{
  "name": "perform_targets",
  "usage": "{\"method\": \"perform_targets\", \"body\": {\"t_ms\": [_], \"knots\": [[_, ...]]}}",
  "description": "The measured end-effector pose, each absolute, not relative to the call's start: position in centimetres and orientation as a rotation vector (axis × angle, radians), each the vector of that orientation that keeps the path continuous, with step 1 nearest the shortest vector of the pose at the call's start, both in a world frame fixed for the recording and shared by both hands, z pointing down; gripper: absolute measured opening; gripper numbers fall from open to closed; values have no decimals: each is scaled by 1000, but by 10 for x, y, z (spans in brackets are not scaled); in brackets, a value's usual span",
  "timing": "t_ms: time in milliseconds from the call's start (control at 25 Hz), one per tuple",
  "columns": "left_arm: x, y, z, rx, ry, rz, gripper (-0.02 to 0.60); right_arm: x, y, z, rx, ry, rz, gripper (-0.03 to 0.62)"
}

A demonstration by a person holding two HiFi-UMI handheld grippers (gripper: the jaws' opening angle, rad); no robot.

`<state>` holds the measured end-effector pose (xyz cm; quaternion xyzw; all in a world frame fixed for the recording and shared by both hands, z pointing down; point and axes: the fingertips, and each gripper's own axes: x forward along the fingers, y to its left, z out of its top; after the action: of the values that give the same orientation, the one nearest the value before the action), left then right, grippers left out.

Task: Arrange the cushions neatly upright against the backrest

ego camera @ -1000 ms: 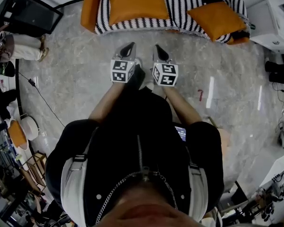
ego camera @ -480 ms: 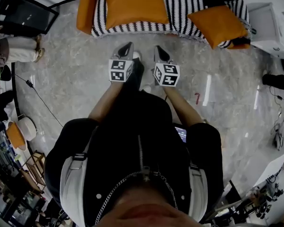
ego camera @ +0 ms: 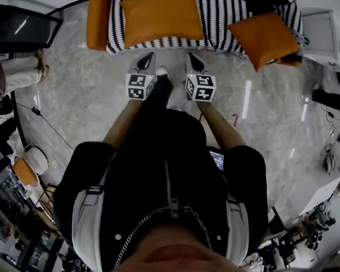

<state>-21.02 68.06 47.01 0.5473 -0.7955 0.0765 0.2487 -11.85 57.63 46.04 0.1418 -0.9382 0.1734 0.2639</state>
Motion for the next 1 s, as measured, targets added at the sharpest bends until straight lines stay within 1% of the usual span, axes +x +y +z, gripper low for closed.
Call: {"method": "perform_targets", "body": {"t_ms": [160,320,640,1000], "knots": [[-254,670,486,1470,-2143,221,11,-155,554,469,386,-2512,445,3],[-283,654,502,1483,-2113,267,11,-176,524,477,418,-2493,443,3],[-318,650,528,1449,-2086,287,11,-204,495,503,424,-2441,433,3],[-355,638,576,1363,-2059,374,11,-223,448,561,394,-2376,418,3]]}}
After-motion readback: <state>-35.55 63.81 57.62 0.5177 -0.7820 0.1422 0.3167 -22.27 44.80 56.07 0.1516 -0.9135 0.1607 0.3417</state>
